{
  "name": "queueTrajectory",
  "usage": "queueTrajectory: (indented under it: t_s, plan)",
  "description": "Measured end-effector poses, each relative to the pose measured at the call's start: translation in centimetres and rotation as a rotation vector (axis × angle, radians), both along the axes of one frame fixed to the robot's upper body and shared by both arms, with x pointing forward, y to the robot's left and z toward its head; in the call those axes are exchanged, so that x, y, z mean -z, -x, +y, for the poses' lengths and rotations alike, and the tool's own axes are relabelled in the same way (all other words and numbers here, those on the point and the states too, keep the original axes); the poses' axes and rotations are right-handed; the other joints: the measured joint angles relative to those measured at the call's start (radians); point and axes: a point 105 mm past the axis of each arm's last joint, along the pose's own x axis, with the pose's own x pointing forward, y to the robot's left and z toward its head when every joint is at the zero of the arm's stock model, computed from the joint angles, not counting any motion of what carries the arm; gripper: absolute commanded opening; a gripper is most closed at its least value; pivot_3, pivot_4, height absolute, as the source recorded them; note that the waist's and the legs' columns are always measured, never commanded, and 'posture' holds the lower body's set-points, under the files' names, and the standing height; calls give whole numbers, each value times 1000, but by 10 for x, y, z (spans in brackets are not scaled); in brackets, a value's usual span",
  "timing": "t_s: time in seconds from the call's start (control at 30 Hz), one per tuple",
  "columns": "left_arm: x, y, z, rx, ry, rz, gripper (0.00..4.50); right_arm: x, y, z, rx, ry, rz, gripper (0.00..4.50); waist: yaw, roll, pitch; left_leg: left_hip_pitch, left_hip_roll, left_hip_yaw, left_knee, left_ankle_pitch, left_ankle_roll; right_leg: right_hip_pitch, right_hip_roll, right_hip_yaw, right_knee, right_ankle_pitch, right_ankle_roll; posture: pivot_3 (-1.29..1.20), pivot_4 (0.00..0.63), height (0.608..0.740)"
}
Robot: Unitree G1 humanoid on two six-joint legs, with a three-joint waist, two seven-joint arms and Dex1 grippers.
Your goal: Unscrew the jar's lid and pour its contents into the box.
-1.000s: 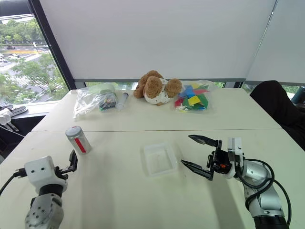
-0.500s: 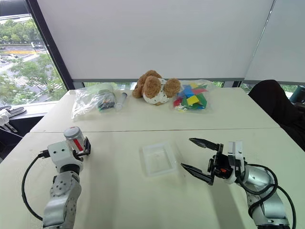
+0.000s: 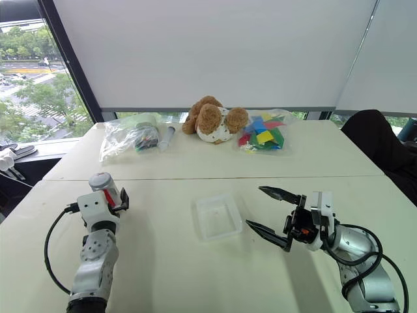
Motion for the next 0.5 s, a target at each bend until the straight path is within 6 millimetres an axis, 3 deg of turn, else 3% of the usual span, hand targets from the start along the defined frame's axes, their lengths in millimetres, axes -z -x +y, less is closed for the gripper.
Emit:
queueTrajectory:
  t_s: [0.13,0.23,0.33,0.5]
  plan:
    - [-10,-7,-1,7,-14,-28,4436,1,-1,2,3,0,6,4500,-1,0,0,0,0,0,0,0,0,0,0,0,0,1,1,0,150,740]
    - [-11,-9,-2,12,-32,-21,3546,2,-1,2,8,-2,9,4500,-1,0,0,0,0,0,0,0,0,0,0,0,0,1,1,0,150,740]
    - [-9,-8,-1,9,-35,-13,2112,2,-1,2,15,-4,12,4500,-1,0,0,0,0,0,0,0,0,0,0,0,0,1,1,0,150,740]
    - [-9,-4,3,26,-46,-7,2112,1,1,4,24,-9,18,4500,-2,0,0,0,0,0,0,0,0,0,0,0,0,1,1,0,150,740]
